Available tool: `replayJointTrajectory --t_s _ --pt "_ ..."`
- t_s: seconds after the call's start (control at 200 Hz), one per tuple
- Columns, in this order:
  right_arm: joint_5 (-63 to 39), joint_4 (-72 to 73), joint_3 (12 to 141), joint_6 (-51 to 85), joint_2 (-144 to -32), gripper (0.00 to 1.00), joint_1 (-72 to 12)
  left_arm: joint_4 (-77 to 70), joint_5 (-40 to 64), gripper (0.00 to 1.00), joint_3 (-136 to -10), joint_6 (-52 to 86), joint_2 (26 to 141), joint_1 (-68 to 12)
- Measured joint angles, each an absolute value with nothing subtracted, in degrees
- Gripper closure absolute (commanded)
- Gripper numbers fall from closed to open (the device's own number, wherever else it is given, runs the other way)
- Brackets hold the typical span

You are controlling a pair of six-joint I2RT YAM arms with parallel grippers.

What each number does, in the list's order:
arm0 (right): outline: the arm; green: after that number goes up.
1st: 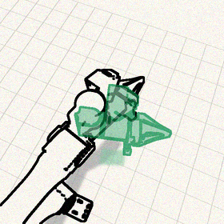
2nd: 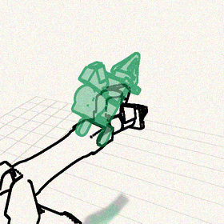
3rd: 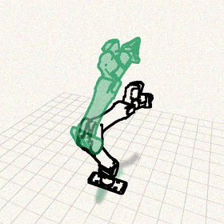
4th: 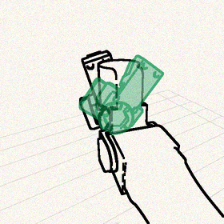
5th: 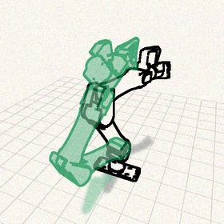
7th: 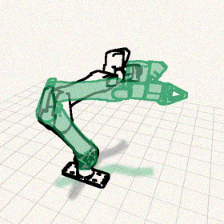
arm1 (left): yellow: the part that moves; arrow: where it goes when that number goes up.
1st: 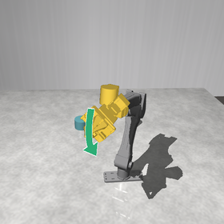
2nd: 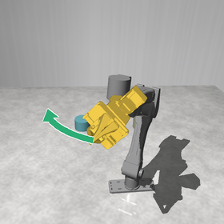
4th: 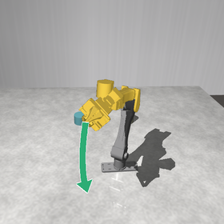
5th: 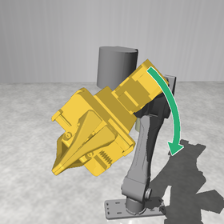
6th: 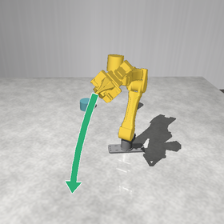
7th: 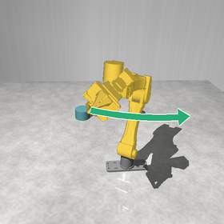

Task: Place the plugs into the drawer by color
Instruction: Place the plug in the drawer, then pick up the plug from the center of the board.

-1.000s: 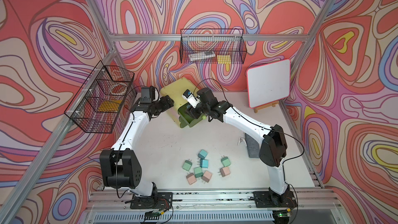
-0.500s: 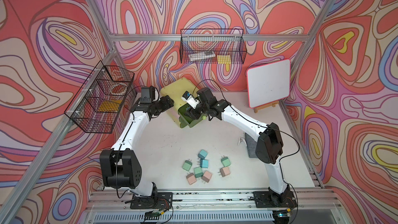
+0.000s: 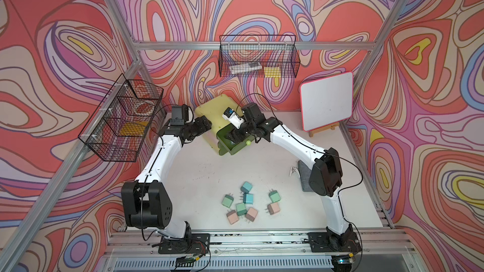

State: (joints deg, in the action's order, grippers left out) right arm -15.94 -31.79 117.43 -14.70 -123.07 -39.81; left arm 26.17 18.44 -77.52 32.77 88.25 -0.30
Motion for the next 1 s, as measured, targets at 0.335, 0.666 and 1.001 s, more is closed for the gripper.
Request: replayJointTrajectory --t_s 0.335,0.666,1.001 --pt "-12.0 -31.8 103.2 -9.9 -108.5 0.19 -40.3 26.2 18.6 0.18 -77.5 32.8 88.2 -0.3" --pt "-0.1 -25.8 67.5 4.8 -83.2 0.25 -49.9 26.2 19.3 0.18 -77.5 32.8 88.2 -0.3" --pt "0.4 -20.5 55.9 13.2 -95.2 0.5 -54.5 26.2 19.6 0.18 -77.5 32.8 88.2 -0.3"
